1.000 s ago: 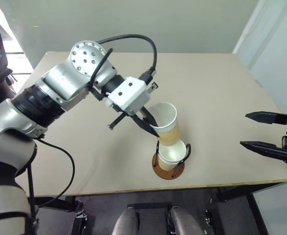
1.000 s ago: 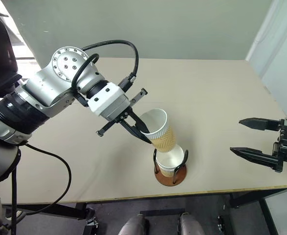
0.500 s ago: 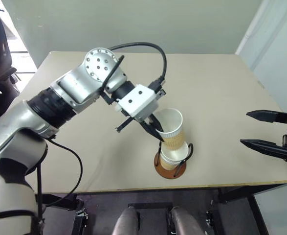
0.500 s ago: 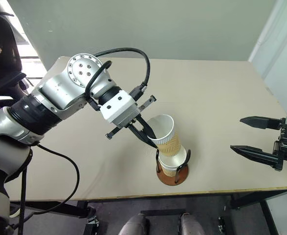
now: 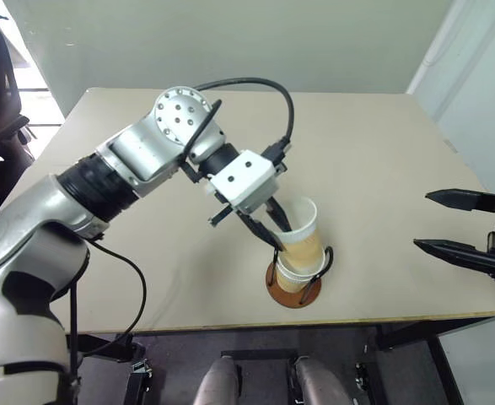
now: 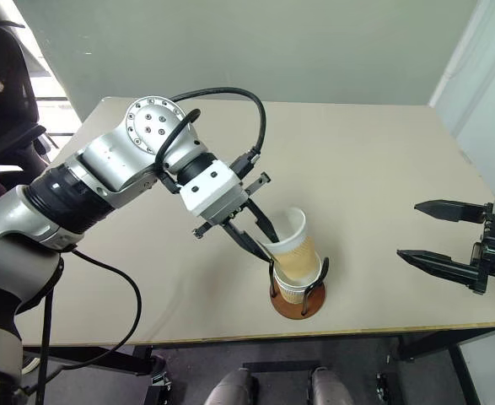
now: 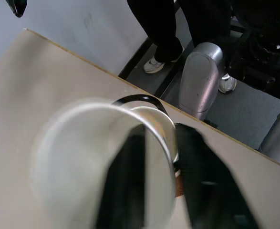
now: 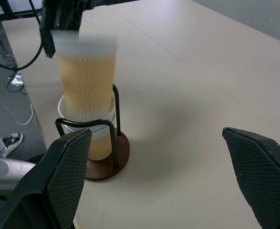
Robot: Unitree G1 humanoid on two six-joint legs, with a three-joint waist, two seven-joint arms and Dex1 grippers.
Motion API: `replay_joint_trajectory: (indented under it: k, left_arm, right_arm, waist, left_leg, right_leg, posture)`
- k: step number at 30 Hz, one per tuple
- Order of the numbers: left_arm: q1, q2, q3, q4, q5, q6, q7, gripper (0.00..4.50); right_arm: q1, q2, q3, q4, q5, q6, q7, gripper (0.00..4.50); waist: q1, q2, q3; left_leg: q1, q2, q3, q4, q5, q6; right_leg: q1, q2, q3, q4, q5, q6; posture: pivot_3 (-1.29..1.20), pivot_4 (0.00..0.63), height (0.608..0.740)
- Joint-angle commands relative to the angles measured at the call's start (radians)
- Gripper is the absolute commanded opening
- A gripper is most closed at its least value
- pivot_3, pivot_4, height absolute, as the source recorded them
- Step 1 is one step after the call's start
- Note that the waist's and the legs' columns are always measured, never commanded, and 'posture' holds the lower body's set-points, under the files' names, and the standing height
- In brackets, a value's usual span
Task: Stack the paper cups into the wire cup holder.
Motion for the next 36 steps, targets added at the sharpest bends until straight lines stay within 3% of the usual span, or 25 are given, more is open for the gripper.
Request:
replay_joint_trajectory:
  k: [1, 7, 12, 15, 20, 22, 26, 29, 36]
  left_arm:
    - [-0.007, -0.012, 0.043, 0.015, 0.018, -0.018, -0.035, 2.44]
    - [0.005, -0.044, 0.078, 0.037, 0.048, -0.014, -0.035, 4.49]
    - [0.022, -0.072, 0.164, 0.080, 0.094, 0.013, -0.035, 4.49]
    - [0.021, -0.084, 0.307, 0.149, 0.098, 0.135, -0.035, 4.49]
    - [0.142, 0.023, 0.504, 0.189, 0.189, 0.217, 0.008, 4.49]
    - [0.248, 0.100, 0.593, 0.128, 0.175, 0.279, 0.017, 4.49]
    - [0.598, 0.312, 0.825, 0.018, 0.155, 0.399, 0.107, 4.49]
    - [0.756, 0.366, 0.942, -0.043, 0.160, 0.449, 0.157, 4.49]
    - [1.017, 0.387, 1.217, -0.136, 0.145, 0.570, 0.250, 4.49]
  right_arm:
    - [-0.002, -0.005, -0.031, -0.024, 0.013, -0.009, -0.008, 4.50]
    - [-0.010, -0.005, -0.020, -0.025, 0.013, -0.012, -0.012, 4.50]
    - [-0.047, -0.017, 0.022, 0.006, 0.004, -0.026, -0.001, 4.50]
    - [-0.093, -0.027, 0.076, 0.040, -0.009, -0.044, 0.015, 4.50]
    - [-0.157, -0.044, 0.178, 0.102, -0.045, -0.088, 0.072, 4.50]
    - [-0.182, -0.051, 0.211, 0.127, -0.057, -0.103, 0.097, 4.50]
    - [-0.263, -0.075, 0.304, 0.237, -0.113, -0.153, 0.172, 4.50]
    - [-0.325, -0.071, 0.368, 0.292, -0.140, -0.177, 0.215, 4.50]
    - [-0.470, -0.040, 0.495, 0.431, -0.216, -0.233, 0.283, 4.50]
  waist:
    - [0.000, 0.000, 0.000]
    - [0.000, 0.000, 0.000]
    - [0.000, 0.000, 0.000]
    - [-0.001, 0.000, 0.000]
    - [-0.015, 0.005, -0.002]
    - [-0.018, 0.006, -0.002]
    - [-0.035, 0.008, -0.001]
    - [-0.026, 0.007, -0.001]
    - [-0.016, 0.007, -0.001]
  left_leg:
    - [0.000, 0.000, 0.000, 0.000, 0.000, 0.000]
    - [0.000, 0.000, 0.000, 0.000, 0.000, 0.000]
    - [0.000, -0.002, 0.000, 0.000, 0.000, 0.000]
    - [0.000, -0.002, 0.000, 0.000, 0.000, 0.000]
    - [0.002, -0.003, 0.000, 0.000, 0.000, 0.001]
    - [0.002, -0.003, -0.001, -0.001, 0.000, 0.001]
    - [0.003, -0.001, 0.000, -0.002, 0.003, -0.002]
    - [0.002, 0.003, 0.000, -0.002, 0.003, -0.003]
    - [0.002, 0.002, 0.000, -0.002, 0.003, -0.002]
  right_leg:
    - [0.000, 0.000, 0.000, 0.000, 0.000, 0.000]
    - [0.000, 0.000, 0.000, 0.000, 0.000, 0.000]
    - [0.000, -0.001, 0.000, 0.000, 0.001, 0.001]
    - [0.000, -0.001, 0.000, 0.000, 0.001, 0.002]
    - [0.000, -0.001, 0.001, 0.000, 0.002, 0.002]
    - [0.000, -0.001, 0.000, 0.001, 0.002, 0.003]
    - [-0.002, 0.000, 0.002, 0.002, 0.003, 0.004]
    - [-0.003, 0.002, -0.001, 0.003, -0.003, -0.005]
    - [-0.003, 0.002, -0.001, 0.005, -0.002, -0.012]
  posture:
    - [0.00, 0.150, 0.740]
    - [0.00, 0.150, 0.740]
    - [0.00, 0.150, 0.740]
    - [0.00, 0.150, 0.740]
    - [0.00, 0.150, 0.740]
    - [0.00, 0.150, 0.740]
    - [0.00, 0.150, 0.740]
    - [0.00, 0.150, 0.740]
    - [0.00, 0.150, 0.740]
